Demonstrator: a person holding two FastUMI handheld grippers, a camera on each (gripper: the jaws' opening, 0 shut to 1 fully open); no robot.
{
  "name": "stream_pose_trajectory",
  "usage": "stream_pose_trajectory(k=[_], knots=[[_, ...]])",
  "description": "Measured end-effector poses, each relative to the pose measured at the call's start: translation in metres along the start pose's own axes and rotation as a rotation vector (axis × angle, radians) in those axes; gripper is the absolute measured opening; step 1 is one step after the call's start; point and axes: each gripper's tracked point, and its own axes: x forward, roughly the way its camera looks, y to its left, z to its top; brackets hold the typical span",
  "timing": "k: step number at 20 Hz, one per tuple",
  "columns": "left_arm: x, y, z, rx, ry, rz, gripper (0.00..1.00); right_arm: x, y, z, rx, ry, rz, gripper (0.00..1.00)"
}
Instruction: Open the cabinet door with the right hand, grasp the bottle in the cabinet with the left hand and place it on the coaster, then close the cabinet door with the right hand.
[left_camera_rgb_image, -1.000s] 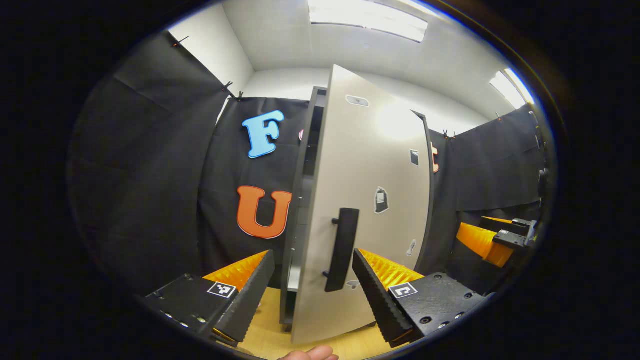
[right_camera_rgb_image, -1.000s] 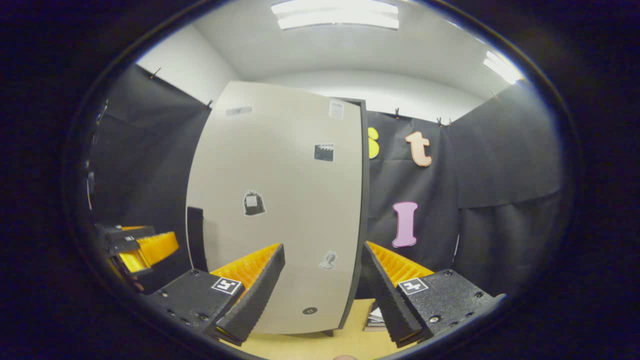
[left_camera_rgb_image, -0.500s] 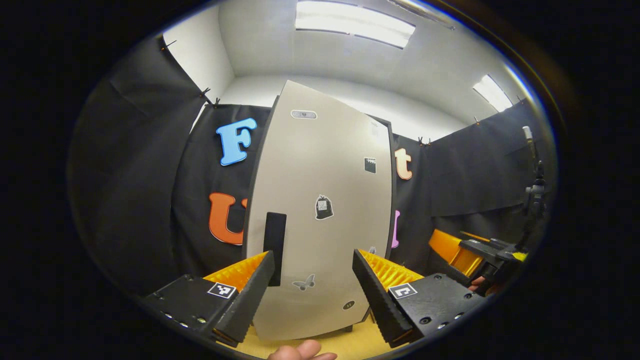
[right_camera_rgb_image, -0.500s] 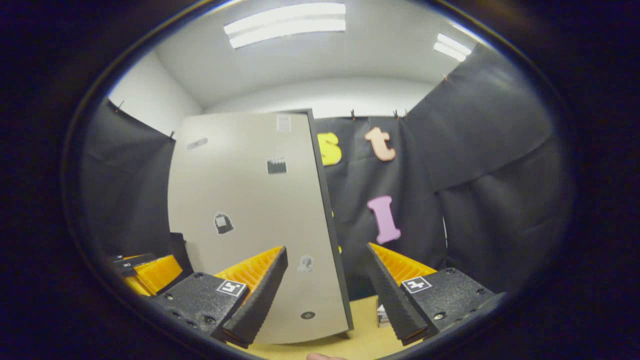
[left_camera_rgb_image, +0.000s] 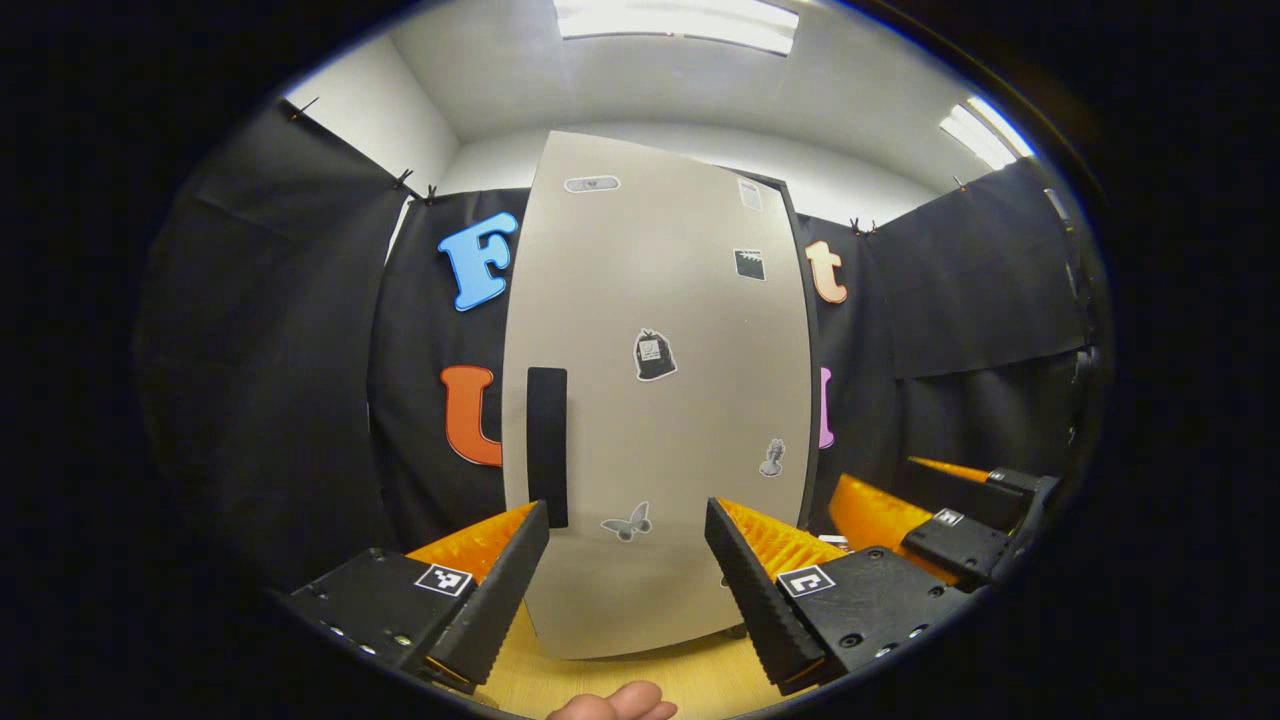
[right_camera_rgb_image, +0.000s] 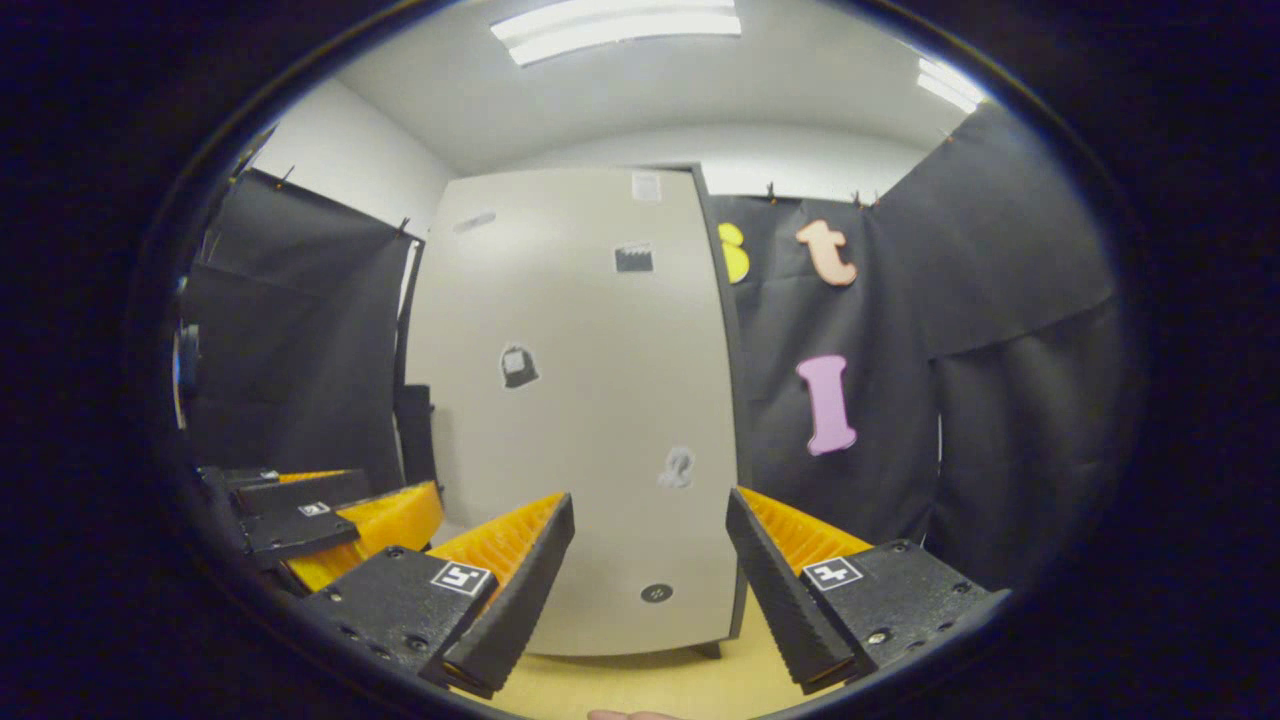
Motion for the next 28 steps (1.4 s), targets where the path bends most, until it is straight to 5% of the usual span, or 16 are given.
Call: stream_pose_trajectory(k=[6,14,28], knots=[[-0.003,-0.001,-0.014,0.028,0.007,0.018,0.95,-0.001,-0.009,0.025,-0.084,-0.073,-0.082,0.99],[-0.014,0.026,-0.030,0.021,0.055,0.135,0.94,0.004,0.010,-0.010,-0.072,0.073,-0.012,0.99],[-0.003,0.037,-0.039,-0.008,0.046,0.110,0.95,0.012,0.016,-0.028,-0.104,0.131,-0.055,0.99]])
